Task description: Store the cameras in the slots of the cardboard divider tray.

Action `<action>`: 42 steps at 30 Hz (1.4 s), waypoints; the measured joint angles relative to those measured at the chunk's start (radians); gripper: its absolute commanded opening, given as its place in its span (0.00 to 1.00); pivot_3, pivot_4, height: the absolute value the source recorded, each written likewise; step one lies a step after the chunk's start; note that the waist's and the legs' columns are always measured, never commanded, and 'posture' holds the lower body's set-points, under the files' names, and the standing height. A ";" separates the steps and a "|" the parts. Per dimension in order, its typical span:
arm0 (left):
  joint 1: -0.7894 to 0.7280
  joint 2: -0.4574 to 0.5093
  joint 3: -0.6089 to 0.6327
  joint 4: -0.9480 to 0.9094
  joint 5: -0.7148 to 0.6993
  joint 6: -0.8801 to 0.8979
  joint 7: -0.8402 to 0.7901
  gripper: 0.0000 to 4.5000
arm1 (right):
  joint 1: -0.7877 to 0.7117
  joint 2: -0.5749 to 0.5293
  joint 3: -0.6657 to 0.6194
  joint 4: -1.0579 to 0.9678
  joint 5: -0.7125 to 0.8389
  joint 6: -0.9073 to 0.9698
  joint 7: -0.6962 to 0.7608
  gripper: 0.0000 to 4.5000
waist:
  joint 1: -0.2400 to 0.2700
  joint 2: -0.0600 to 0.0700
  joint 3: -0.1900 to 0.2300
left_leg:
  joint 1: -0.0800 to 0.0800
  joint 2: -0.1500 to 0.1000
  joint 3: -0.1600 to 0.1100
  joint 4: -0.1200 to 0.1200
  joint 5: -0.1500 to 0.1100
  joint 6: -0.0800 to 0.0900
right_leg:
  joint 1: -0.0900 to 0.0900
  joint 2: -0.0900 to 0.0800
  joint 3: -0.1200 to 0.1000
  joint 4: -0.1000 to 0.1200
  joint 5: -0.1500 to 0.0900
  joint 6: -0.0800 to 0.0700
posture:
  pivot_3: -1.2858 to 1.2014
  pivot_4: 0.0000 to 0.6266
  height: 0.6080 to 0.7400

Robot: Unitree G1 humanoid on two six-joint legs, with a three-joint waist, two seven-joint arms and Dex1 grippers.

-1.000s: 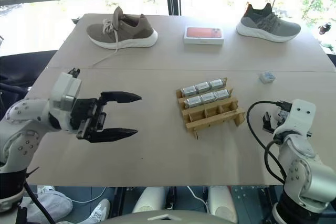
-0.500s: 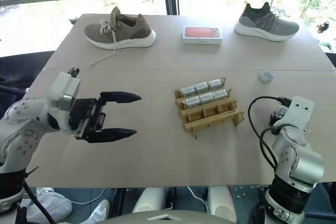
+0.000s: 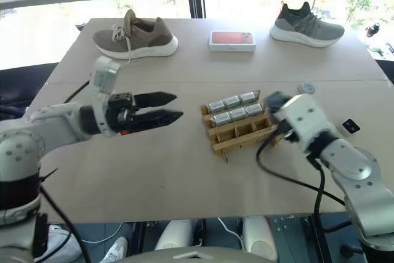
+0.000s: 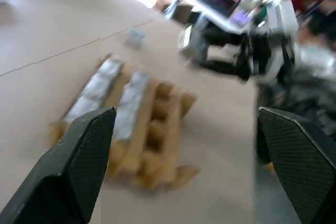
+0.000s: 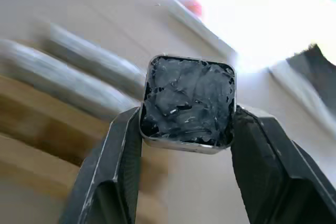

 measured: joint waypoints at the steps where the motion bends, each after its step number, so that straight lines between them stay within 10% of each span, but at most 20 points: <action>1: -0.002 -0.004 -0.006 0.005 -0.003 0.007 0.011 1.00 | -0.005 0.000 0.007 0.002 -0.001 -0.007 0.005 0.41 | 0.000 -0.001 0.001 | 0.000 0.000 0.000 0.000 0.000 0.000 | 0.000 0.000 0.000 0.000 0.000 -0.001 | 0.52 0.24 1.00; 11: -0.140 -0.142 -0.084 0.141 -0.081 0.059 0.163 1.00 | -0.318 0.088 0.287 0.208 -0.129 -0.209 0.134 0.41 | 0.007 -0.005 0.002 | -0.007 -0.003 -0.001 0.001 0.003 -0.006 | -0.004 -0.005 -0.003 -0.002 0.003 -0.004 | 0.52 0.24 1.00; 18: -0.144 -0.160 -0.084 0.149 -0.095 0.070 0.194 0.38 | -0.357 0.127 0.314 0.232 -0.151 -0.235 0.177 0.41 | 0.010 -0.005 0.002 | -0.006 -0.003 -0.001 0.001 0.004 -0.008 | -0.003 -0.005 -0.004 0.000 0.003 -0.004 | 0.52 0.24 1.00; 20: -0.147 -0.164 -0.083 0.152 -0.112 0.073 0.195 0.19 | -0.360 0.130 0.311 0.239 -0.145 -0.233 0.192 0.65 | 0.011 -0.005 0.002 | -0.005 -0.003 -0.001 0.002 0.005 -0.009 | -0.003 -0.005 -0.004 0.001 0.003 -0.005 | 0.52 0.24 1.00; 24: -0.148 -0.165 -0.084 0.160 -0.115 0.074 0.210 0.19 | -0.360 0.132 0.305 0.237 -0.113 -0.227 0.220 0.98 | 0.010 -0.005 0.002 | -0.005 -0.003 -0.003 0.002 0.006 -0.010 | -0.003 -0.004 -0.003 0.001 0.003 -0.005 | 0.52 0.24 1.00; 35: -0.259 -0.185 -0.257 0.118 0.187 0.025 0.046 0.19 | 0.039 -0.039 -0.264 0.379 0.175 -0.238 0.417 1.00 | 0.048 -0.005 0.003 | -0.005 -0.009 0.000 0.001 0.004 -0.007 | 0.001 -0.006 -0.004 -0.004 0.003 -0.005 | 0.52 0.24 1.00; 42: -0.351 -0.280 -0.492 0.206 0.497 -0.104 -0.184 0.19 | 0.093 -0.129 -0.380 0.385 0.322 -0.245 0.547 1.00 | 0.025 -0.004 0.003 | -0.002 -0.007 -0.001 0.001 0.003 -0.006 | 0.002 -0.002 -0.001 -0.002 0.003 -0.005 | 0.52 0.24 1.00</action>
